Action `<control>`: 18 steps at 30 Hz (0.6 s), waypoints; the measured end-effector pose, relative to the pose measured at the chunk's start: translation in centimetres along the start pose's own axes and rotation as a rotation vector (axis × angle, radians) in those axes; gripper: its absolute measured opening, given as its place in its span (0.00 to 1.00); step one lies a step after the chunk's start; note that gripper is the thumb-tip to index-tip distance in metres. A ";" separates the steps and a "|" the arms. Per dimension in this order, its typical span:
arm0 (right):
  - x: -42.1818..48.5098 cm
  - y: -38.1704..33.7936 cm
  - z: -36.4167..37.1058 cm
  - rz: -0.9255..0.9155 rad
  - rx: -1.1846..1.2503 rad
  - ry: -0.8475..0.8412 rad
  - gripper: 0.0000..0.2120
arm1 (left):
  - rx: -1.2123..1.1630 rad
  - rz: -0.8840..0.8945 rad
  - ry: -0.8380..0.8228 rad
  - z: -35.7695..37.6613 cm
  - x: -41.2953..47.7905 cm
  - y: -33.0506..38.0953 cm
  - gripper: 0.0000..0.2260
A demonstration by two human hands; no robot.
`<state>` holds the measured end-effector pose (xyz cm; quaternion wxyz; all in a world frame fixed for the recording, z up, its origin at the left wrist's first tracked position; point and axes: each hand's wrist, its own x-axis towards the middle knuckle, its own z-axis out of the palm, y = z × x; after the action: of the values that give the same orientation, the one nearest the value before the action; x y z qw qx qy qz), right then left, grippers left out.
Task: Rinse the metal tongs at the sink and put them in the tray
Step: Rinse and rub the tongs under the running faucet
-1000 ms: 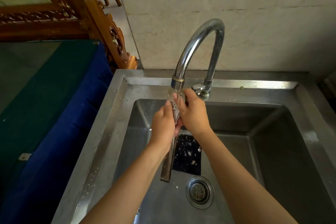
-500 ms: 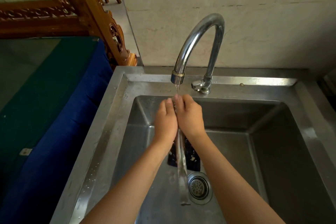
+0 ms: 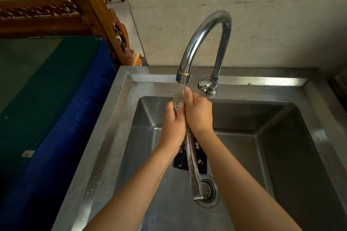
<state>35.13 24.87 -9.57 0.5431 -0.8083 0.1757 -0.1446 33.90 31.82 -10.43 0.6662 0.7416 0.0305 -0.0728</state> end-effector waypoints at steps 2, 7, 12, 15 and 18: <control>0.0 0.1 0.0 0.008 -0.006 0.005 0.24 | 0.020 0.009 0.045 0.1 0.2 0.1 0.12; -1.6 0.9 -0.3 -0.130 0.187 -0.265 0.10 | -0.133 -0.071 0.114 -0.1 1.6 1.2 0.20; -0.2 0.4 -0.6 -0.002 0.176 -0.016 0.20 | -0.059 -0.019 -0.065 0.3 0.5 0.4 0.07; 0.1 0.2 -0.8 0.050 0.241 -0.052 0.24 | -0.085 0.022 -0.050 0.1 0.4 0.3 0.07; -1.0 0.8 -1.3 -0.007 0.336 -0.236 0.14 | -0.058 -0.022 0.062 0.1 1.6 1.4 0.14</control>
<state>33.61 23.91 -9.91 0.6865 -0.7184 0.0814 -0.0779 35.70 31.50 -9.28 0.6853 0.7236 0.0612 -0.0561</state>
